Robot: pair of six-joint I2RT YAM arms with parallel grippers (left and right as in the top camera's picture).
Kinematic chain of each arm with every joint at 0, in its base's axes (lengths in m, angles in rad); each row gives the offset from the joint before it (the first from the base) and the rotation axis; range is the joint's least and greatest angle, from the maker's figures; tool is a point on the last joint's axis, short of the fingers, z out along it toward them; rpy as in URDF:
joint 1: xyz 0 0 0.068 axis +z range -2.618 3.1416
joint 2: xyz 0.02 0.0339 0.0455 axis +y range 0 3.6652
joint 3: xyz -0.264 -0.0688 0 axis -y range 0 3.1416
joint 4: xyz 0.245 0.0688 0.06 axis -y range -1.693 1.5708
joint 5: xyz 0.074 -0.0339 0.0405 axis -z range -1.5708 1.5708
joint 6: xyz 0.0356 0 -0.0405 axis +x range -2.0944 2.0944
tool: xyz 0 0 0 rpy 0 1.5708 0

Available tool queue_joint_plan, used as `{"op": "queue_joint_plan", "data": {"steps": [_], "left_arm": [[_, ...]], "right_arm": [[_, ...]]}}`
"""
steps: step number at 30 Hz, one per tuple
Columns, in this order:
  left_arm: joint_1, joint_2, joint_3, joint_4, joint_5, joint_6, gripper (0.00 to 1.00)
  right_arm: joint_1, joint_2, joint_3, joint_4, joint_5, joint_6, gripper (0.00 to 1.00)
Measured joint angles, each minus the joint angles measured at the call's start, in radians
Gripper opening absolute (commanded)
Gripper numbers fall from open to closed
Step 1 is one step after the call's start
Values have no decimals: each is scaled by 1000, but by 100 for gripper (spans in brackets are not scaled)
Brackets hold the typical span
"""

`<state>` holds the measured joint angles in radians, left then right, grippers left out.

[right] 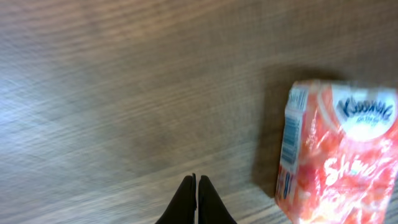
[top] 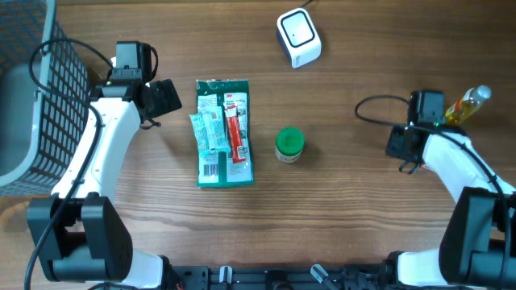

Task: Scan the item barcode
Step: 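Lower the Kleenex pack onto the table at right and release it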

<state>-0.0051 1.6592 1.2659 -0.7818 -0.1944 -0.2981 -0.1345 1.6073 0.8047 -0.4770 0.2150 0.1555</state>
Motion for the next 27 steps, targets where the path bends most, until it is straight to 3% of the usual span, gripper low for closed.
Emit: {"op": "queue_joint_plan", "data": {"steps": [5, 14, 21, 25, 27], "left_arm": [[0, 0, 0, 0, 0, 0, 100], [0, 0, 0, 0, 0, 0, 100], [0, 0, 0, 0, 0, 0, 100], [0, 0, 0, 0, 0, 0, 100], [0, 0, 0, 0, 0, 0, 100]], "right_arm": [[2, -5, -111, 161, 90, -19, 4], [2, -5, -141, 137, 265, -21, 4], [2, -4, -144, 104, 403, 113, 4], [2, -3, -144, 145, 385, 166, 4], [0, -3, -144, 184, 274, 119, 8]]}}
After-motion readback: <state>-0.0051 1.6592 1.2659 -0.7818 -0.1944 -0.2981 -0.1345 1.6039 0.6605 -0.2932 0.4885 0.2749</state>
